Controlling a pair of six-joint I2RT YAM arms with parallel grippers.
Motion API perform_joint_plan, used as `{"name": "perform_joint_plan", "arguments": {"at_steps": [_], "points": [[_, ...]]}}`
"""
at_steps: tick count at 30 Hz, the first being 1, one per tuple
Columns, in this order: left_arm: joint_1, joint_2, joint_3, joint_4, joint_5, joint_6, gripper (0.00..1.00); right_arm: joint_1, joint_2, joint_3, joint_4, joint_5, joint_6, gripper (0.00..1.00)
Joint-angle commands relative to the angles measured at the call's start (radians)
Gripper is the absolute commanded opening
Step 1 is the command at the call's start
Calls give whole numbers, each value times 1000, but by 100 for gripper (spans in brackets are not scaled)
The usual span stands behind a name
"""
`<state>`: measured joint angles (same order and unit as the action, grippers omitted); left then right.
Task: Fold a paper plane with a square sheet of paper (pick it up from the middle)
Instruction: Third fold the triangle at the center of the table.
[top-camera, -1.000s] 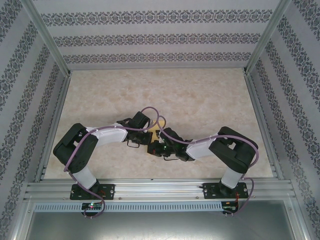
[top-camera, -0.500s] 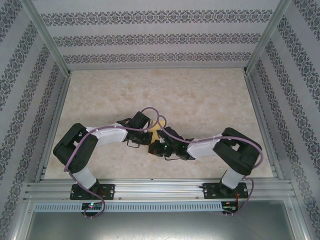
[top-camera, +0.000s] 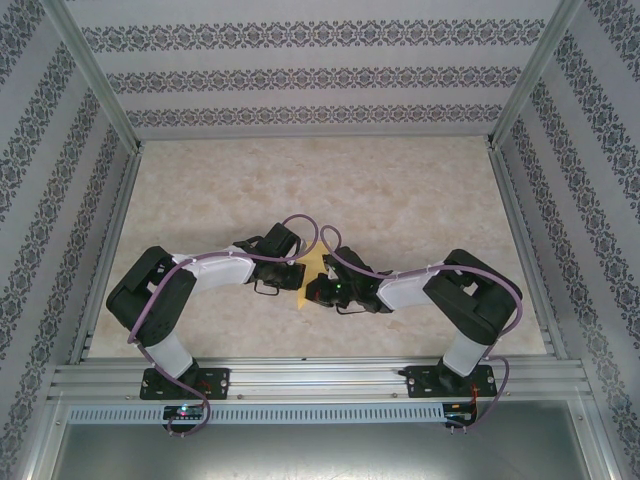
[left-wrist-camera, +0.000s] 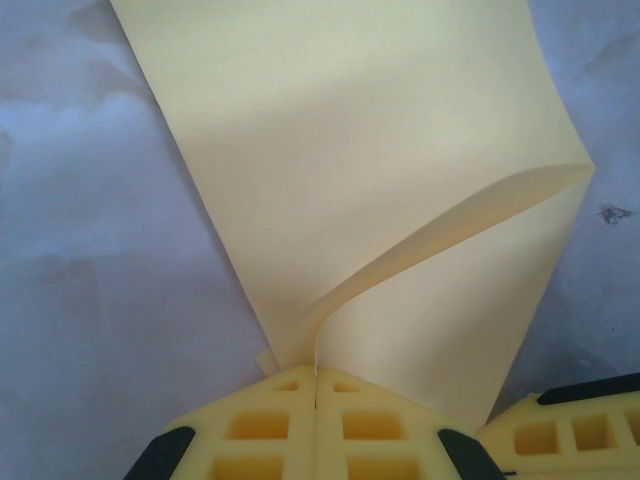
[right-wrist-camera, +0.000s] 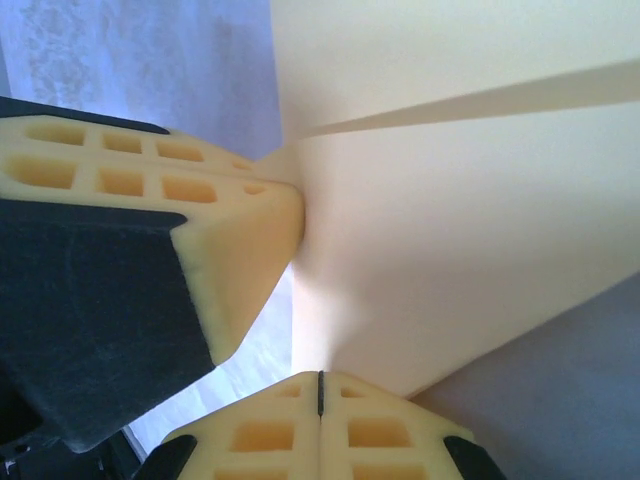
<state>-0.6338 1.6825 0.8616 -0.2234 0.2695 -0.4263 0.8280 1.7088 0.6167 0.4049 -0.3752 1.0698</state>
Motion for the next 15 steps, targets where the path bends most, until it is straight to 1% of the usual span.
{"name": "perform_joint_plan", "arguments": {"at_steps": [1, 10, 12, 15], "points": [[-6, 22, -15, -30, 11, 4, 0, -7, 8, -18, 39, -20, -17, 0], [-6, 20, -16, -31, 13, 6, 0, -10, -39, 30, 2, -12, -32, 0], [-7, 21, -17, -31, 11, 6, 0, -15, -15, 33, -16, -10, -42, 0], [-7, 22, -16, -31, 12, 7, 0, -22, 44, 15, 1, -11, -41, 0]]}}
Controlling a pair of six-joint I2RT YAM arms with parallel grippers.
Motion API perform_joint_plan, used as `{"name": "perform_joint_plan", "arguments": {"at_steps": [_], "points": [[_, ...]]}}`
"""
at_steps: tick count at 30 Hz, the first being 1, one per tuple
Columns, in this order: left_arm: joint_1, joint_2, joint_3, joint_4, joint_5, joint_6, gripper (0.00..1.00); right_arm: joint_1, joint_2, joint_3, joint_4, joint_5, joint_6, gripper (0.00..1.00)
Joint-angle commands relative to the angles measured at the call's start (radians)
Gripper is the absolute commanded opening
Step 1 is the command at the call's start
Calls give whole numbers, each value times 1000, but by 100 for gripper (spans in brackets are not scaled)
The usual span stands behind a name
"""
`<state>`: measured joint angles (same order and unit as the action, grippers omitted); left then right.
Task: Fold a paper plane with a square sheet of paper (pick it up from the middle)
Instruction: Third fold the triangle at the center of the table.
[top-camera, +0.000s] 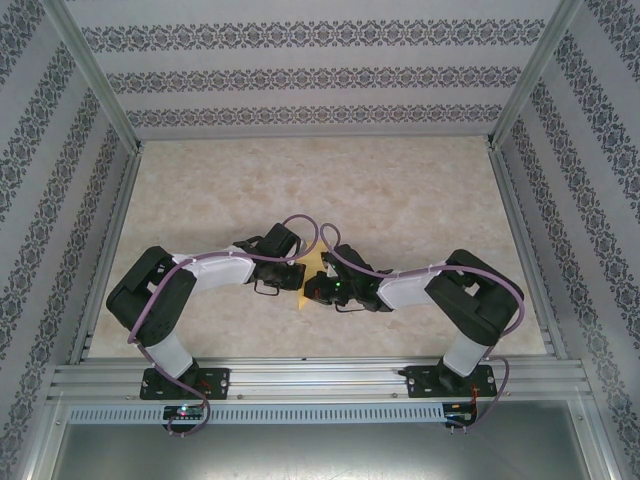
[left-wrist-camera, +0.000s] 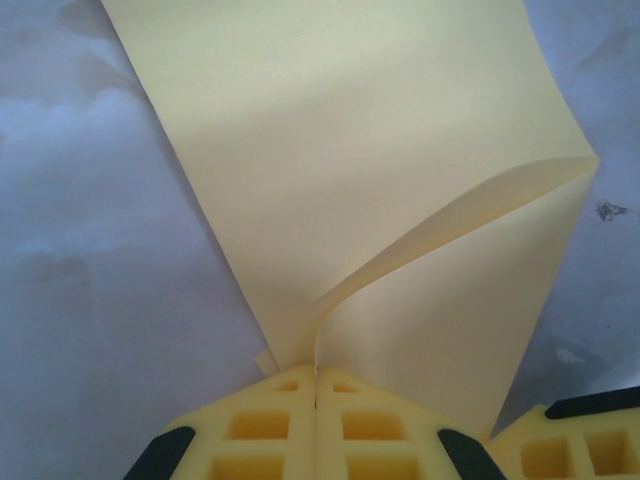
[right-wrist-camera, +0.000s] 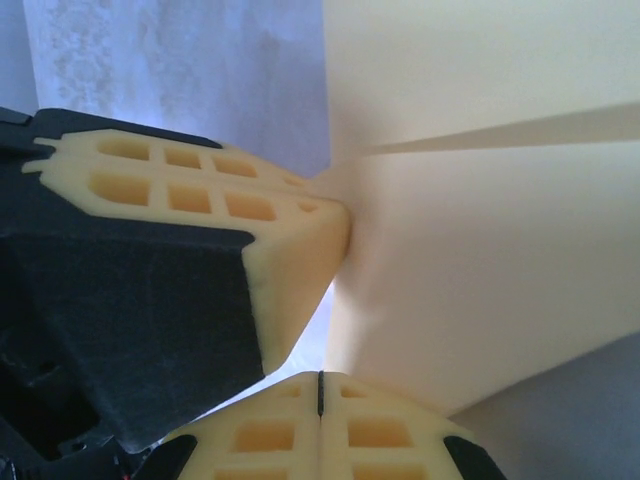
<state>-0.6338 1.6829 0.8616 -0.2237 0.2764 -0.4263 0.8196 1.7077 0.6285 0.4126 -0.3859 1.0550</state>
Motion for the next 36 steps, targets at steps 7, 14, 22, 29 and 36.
{"name": "perform_joint_plan", "arguments": {"at_steps": [7, 14, 22, 29, 36], "points": [[-6, 24, -12, -36, 3, 9, 0, -22, 40, 8, -8, -38, -16, 0], [-6, 29, -11, -38, 1, 8, 0, -81, -39, 30, -70, -33, -62, 0], [-6, 34, -5, -44, -2, 10, 0, -116, 72, 38, -61, -45, -84, 0], [-6, 38, -2, -47, -5, 11, 0, -137, -13, 58, -93, -69, -89, 1], [-6, 35, -3, -46, -7, 11, 0, -212, -39, 78, -105, -116, -145, 1]]}}
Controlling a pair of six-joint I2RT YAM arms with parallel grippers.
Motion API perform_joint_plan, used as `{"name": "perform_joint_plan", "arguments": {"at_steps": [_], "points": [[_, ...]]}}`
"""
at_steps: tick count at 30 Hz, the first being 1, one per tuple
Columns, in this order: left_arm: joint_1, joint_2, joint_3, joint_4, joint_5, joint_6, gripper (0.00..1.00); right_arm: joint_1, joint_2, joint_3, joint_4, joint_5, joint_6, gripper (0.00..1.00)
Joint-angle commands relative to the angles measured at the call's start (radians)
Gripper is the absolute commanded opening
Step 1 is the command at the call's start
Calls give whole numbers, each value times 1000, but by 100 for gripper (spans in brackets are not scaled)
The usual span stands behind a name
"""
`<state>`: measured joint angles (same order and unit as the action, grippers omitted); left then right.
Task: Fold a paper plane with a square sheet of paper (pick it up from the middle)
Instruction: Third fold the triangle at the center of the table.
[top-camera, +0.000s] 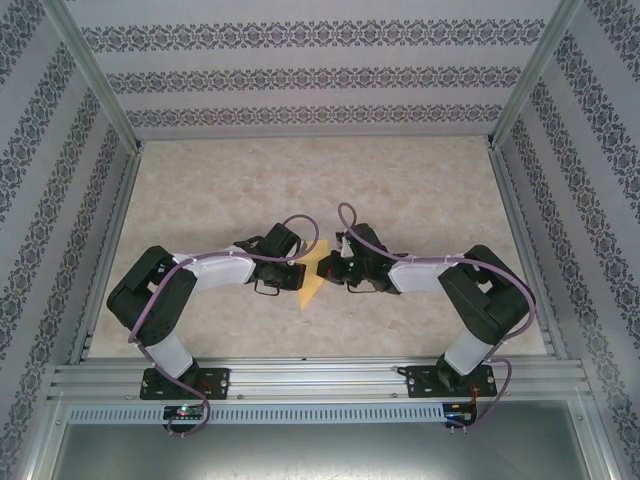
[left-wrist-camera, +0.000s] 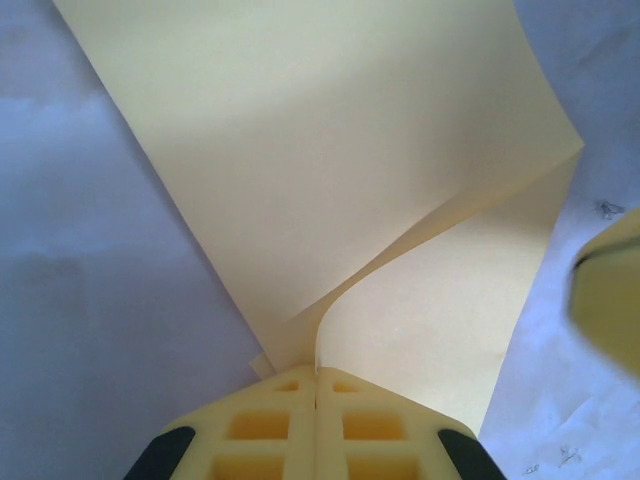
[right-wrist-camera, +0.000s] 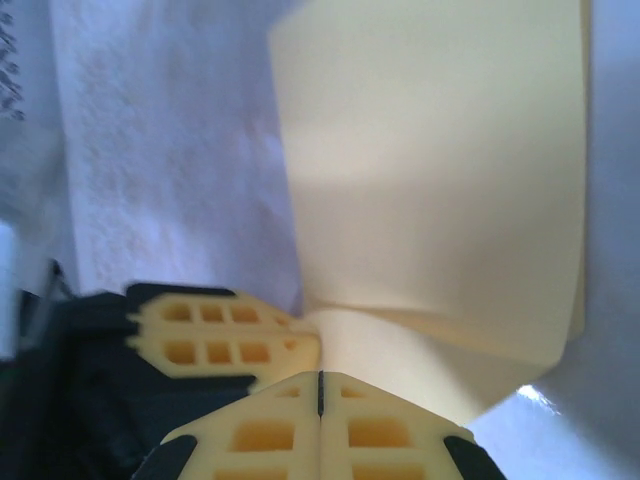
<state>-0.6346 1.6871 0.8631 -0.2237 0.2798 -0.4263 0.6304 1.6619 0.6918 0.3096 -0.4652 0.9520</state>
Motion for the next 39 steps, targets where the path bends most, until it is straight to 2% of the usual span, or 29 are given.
{"name": "perform_joint_plan", "arguments": {"at_steps": [1, 4, 11, 14, 20, 24, 32, 35, 39], "points": [[-6, 31, -5, -46, -11, 10, 0, -26, 21, 18, 2, -47, -40, 1], [-5, 30, -6, -46, -10, 11, 0, -27, 61, 17, 32, -57, -30, 1], [-5, 30, -6, -46, -9, 11, 0, -31, 143, -1, -24, 13, -47, 1], [-5, 31, -6, -46, -11, 11, 0, -30, 111, 0, 4, -22, -29, 1], [-5, 34, -3, -49, -9, 12, 0, -50, 22, 62, -102, -18, -90, 2], [-5, 37, -4, -48, -9, 12, 0, -72, 77, 57, -58, -52, -83, 2], [-5, 34, -3, -49, -8, 12, 0, -79, 202, 31, -15, -23, -57, 1], [-5, 37, -3, -51, -8, 14, 0, -80, 171, 22, 3, -34, -42, 2], [-5, 37, 0, -52, -11, 14, 0, -84, 71, 68, -89, -28, -85, 2]]}}
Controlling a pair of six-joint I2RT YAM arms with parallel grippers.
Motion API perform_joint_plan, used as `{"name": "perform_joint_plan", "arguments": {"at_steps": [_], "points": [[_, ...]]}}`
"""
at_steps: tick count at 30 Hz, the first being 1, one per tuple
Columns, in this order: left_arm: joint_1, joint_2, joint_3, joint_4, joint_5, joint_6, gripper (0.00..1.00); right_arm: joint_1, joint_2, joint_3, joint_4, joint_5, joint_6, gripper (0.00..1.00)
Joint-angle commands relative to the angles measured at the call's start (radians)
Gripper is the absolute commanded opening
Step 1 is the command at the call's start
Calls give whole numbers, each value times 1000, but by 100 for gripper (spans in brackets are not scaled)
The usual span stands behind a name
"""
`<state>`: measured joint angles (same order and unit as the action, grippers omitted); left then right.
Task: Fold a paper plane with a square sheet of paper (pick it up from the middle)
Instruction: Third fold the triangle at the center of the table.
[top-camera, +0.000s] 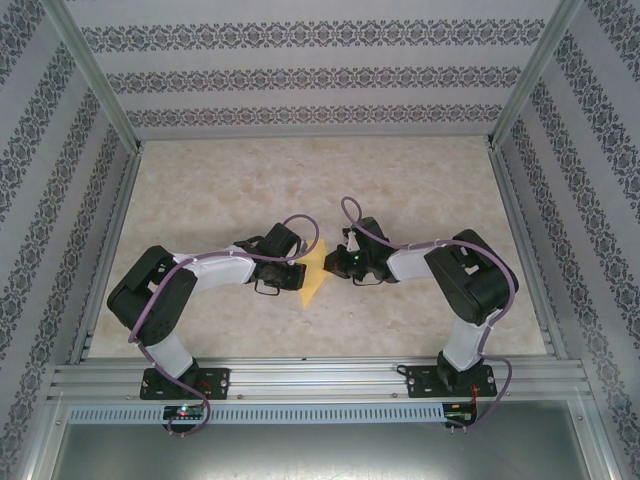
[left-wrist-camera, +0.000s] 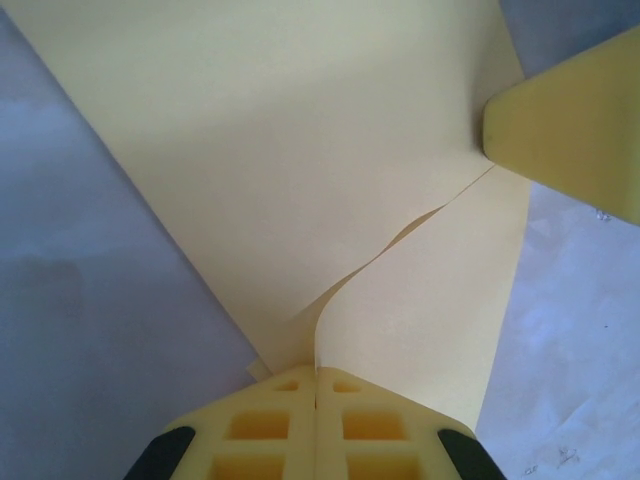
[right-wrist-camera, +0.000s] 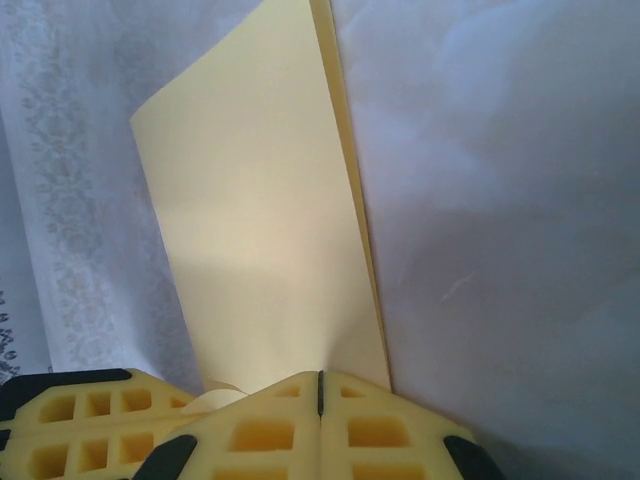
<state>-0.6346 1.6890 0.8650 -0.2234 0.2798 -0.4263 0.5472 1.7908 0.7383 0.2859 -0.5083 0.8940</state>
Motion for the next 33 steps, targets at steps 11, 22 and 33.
{"name": "perform_joint_plan", "arguments": {"at_steps": [11, 22, 33], "points": [[-5, 18, -4, -54, -25, 3, 0, 8, 72, 158, -64, -96, -39, 3], [-5, -39, 3, -93, -83, -29, 12, 22, 142, 107, -53, -26, -23, 2], [-6, -329, 9, -256, -239, -172, 41, 71, 100, 32, 64, 69, 87, 2]]}}
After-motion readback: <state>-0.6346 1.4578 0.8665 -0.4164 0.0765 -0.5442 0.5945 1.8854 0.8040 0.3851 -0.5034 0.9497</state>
